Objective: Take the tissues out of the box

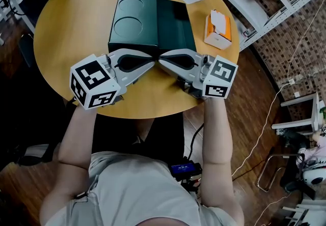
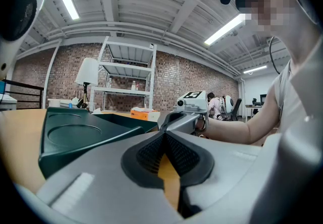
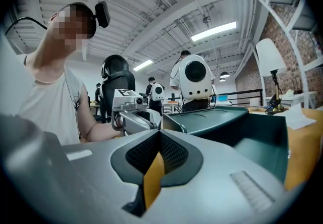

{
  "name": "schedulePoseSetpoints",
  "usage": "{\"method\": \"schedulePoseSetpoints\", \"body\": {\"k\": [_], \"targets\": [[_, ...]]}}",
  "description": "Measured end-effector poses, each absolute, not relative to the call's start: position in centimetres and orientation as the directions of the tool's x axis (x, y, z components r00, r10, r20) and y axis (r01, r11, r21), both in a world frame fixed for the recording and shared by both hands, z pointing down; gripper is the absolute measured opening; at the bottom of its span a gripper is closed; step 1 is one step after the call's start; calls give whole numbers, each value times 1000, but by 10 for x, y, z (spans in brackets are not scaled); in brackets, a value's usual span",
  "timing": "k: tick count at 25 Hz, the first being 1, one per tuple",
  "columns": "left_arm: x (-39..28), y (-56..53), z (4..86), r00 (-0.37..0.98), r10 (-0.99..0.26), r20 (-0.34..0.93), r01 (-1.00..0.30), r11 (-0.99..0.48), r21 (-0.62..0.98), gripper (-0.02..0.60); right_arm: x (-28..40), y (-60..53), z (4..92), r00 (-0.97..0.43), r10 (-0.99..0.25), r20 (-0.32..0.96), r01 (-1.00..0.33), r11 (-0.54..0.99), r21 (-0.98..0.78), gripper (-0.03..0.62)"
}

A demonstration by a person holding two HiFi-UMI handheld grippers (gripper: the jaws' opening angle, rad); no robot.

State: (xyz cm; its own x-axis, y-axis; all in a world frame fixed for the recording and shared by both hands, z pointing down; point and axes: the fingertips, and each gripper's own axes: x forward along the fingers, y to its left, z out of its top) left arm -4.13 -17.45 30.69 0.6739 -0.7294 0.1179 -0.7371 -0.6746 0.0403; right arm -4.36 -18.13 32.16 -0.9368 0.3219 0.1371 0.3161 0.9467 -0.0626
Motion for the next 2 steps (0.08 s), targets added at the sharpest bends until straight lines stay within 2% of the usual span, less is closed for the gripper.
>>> {"method": "schedulePoseSetpoints", "body": {"k": [2], "targets": [[-42,-175,306,674,-730,117,-737,-675,40,0,-44,-182,321,-937,321,138,316,947,-62,2]]}}
